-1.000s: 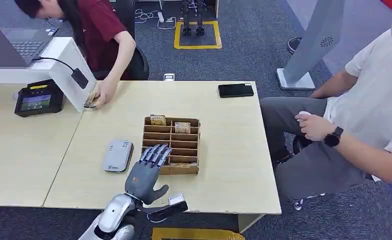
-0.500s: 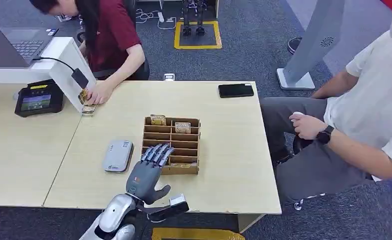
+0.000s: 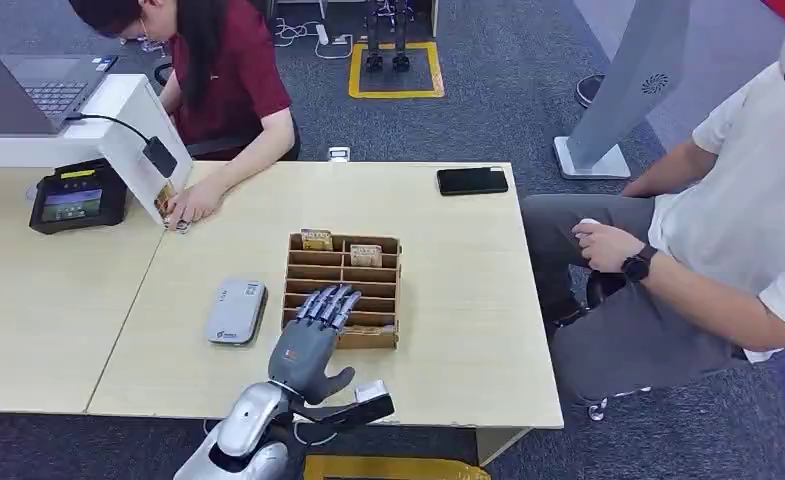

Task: Pass the card to the sensor for recognition and then transmit it.

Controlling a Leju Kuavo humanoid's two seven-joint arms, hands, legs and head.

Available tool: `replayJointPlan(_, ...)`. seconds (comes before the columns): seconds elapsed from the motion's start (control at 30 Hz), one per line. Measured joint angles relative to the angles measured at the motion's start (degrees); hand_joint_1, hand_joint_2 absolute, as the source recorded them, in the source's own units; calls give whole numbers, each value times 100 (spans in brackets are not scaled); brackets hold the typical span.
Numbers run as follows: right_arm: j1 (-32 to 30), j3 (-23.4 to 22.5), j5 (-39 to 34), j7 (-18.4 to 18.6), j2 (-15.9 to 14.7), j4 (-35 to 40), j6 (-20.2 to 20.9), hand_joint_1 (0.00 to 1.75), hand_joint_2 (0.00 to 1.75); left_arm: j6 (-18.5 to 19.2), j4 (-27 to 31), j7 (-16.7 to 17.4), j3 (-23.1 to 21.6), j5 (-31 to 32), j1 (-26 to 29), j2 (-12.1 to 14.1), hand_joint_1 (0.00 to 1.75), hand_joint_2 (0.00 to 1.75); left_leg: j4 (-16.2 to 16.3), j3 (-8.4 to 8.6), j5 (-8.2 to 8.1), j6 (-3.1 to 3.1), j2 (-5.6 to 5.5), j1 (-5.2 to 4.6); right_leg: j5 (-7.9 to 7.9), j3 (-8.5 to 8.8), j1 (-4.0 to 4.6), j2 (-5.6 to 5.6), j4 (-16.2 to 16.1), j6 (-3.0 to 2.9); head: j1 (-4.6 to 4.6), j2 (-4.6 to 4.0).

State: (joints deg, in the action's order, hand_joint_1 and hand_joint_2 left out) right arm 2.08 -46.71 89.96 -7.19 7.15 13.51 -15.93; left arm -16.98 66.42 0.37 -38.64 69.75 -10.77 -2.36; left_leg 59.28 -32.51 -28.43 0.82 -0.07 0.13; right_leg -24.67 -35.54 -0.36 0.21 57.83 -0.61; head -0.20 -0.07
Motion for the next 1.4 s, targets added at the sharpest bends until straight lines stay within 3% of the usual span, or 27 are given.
replayJointPlan(0.5, 66, 232, 0, 7, 7, 0, 26, 0, 175, -221, -892, 61, -48, 72, -332, -376, 0, 175, 1, -1, 3, 3, 1, -1, 5, 0, 0, 0, 0, 5, 0, 0)
replayJointPlan(1.17, 78, 264, -26, 96, 17, 0, 33, 0, 175, -288, -1071, 17, -48, -129, -436, -433, 0, 175, 1, -1, 5, 5, 0, -1, 7, 0, -1, 0, 0, 6, 0, 0)
replayJointPlan(1.4, 77, 264, -76, 83, 26, 0, 22, 0, 175, -559, -1066, 66, -48, -22, -451, -418, 0, 175, 1, -1, 7, 3, 0, -1, 7, 0, -1, 0, 0, 6, 0, 0)
